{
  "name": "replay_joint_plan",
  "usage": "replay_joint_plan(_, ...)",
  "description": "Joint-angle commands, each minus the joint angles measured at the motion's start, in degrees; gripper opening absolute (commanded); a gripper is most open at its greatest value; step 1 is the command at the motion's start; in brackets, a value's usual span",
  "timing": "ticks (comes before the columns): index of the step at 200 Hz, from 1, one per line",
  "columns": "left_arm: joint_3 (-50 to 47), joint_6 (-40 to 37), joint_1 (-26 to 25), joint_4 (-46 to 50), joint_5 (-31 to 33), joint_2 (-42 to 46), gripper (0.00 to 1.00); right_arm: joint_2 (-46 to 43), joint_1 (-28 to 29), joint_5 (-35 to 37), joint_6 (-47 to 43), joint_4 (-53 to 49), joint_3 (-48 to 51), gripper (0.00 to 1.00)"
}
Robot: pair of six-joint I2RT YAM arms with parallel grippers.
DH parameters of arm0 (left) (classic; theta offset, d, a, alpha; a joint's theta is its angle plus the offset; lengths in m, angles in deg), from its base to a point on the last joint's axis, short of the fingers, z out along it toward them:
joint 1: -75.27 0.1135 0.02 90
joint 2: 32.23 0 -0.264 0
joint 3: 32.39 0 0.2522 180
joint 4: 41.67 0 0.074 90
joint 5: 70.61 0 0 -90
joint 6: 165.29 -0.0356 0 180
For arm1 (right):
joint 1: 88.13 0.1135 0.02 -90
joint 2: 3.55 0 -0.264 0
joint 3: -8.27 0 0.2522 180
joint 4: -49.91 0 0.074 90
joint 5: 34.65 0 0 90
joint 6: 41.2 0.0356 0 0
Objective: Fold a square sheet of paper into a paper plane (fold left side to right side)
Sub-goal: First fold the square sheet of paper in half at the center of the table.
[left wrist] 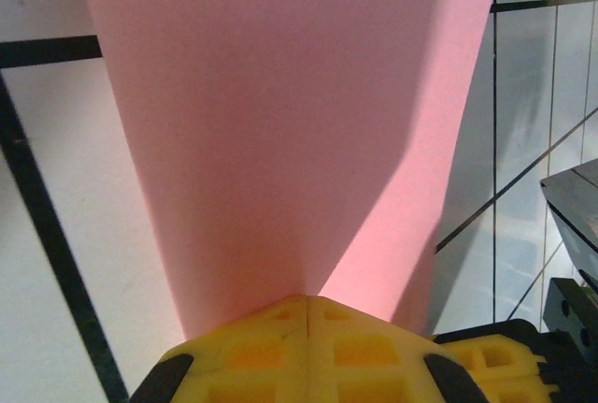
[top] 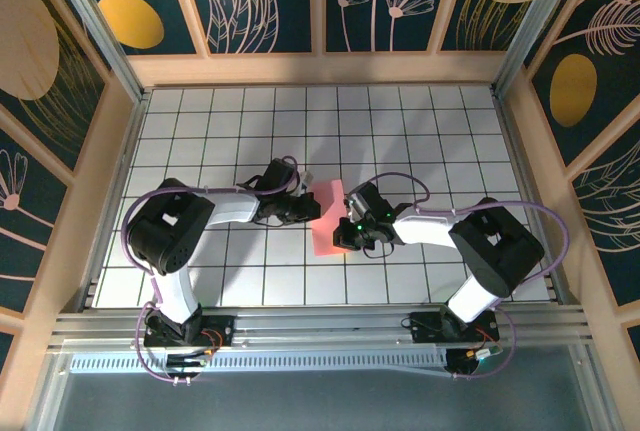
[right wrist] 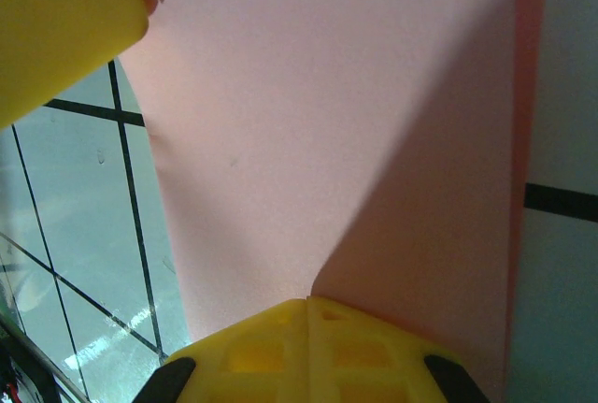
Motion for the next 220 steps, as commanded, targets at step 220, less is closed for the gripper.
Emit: replay_joint_plan(220,10.2,-4.3,6.6,3.6,5.3,-10.7,0.0,4.3,0.5,8.4,-3.5,-12.3,2.4,0.0)
